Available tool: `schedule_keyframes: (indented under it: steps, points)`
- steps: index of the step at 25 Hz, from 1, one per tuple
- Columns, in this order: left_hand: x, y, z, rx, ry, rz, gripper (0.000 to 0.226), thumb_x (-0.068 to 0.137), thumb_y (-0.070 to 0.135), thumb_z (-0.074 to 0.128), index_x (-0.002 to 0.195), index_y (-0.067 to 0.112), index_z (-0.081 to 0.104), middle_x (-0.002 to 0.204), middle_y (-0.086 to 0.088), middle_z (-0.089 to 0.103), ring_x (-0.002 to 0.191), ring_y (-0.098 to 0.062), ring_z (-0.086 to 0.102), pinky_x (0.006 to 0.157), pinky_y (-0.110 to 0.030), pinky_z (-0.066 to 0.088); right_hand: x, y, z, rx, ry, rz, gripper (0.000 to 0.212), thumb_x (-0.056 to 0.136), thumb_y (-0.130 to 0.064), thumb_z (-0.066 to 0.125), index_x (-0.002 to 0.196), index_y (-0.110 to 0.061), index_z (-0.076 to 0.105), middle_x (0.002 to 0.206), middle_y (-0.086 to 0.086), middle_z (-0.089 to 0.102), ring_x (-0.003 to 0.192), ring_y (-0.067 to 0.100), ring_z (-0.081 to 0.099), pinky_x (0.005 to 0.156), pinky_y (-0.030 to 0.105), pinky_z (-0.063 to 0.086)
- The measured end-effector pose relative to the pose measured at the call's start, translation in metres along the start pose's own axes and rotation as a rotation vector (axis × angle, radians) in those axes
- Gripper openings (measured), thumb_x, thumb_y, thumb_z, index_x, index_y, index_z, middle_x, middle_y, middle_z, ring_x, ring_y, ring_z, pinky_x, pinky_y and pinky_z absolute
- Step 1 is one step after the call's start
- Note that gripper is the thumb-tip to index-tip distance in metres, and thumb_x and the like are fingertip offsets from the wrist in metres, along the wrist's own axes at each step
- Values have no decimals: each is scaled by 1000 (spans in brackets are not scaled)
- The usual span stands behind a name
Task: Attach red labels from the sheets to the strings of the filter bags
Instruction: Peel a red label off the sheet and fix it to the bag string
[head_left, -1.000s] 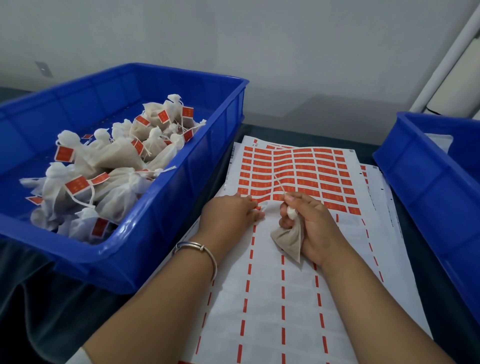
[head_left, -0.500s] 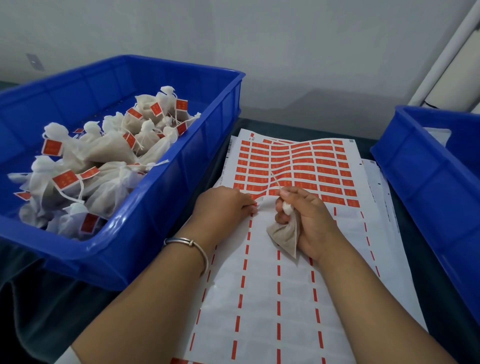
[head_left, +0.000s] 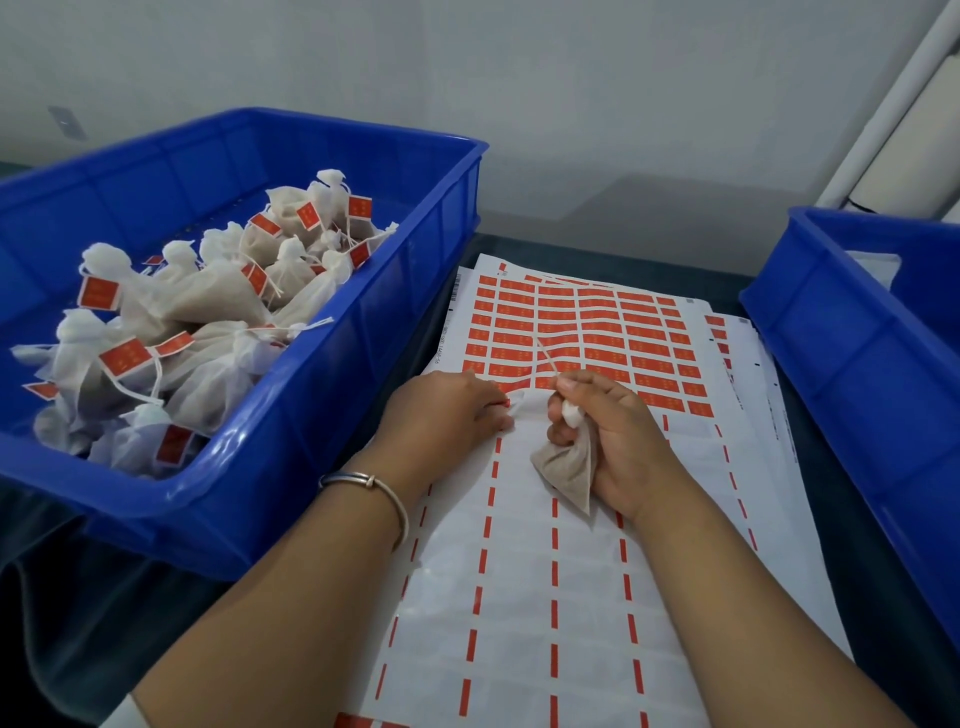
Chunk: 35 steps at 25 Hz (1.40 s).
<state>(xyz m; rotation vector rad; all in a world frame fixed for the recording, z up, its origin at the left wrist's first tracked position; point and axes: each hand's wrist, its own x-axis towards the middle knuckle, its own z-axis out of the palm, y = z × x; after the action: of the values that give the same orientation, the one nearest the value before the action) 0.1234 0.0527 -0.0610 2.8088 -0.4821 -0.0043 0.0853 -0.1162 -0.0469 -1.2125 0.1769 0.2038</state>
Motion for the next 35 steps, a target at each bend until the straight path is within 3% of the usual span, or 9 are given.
schedule_keyframes:
  steps: [6,13,22,26,31,35]
  points:
    - [2,-3,0,-3,-47,-2,34,94,44,47,126,39,54,133,8,55,113,-18,56,94,-33,48,1,0,-1,-5,-10,1,25,90,-17,60,72,-24,77,70,3,67,55,12,58,54,20,50]
    - [2,5,-2,98,-30,32,30,95,44,44,119,34,60,115,9,62,94,-14,62,86,-30,52,2,1,-1,10,-16,-7,19,89,-16,61,77,-21,76,72,5,67,55,12,58,53,19,50]
    - [1,6,-5,85,-11,47,31,96,40,44,122,32,59,120,8,61,100,-15,61,91,-31,50,2,1,-2,5,-29,-12,23,90,-15,60,74,-22,75,68,3,66,54,11,57,52,20,49]
    - [-1,2,-1,74,46,63,29,95,38,45,120,32,60,118,8,62,99,-14,61,90,-30,51,2,1,-3,-2,-32,-12,16,91,-16,60,82,-19,73,70,4,66,55,11,57,53,20,49]
    - [1,-1,3,-60,107,-42,28,96,38,45,115,30,63,116,6,64,95,-12,61,89,-26,49,2,1,-2,-3,-33,-10,17,90,-17,61,80,-22,75,72,5,67,56,12,57,54,20,49]
    - [2,-1,3,-142,92,-64,25,88,43,57,108,31,66,108,9,65,88,-10,59,84,-26,52,2,1,-2,-11,-31,-6,20,90,-18,62,77,-24,76,73,4,68,55,12,58,54,19,49]
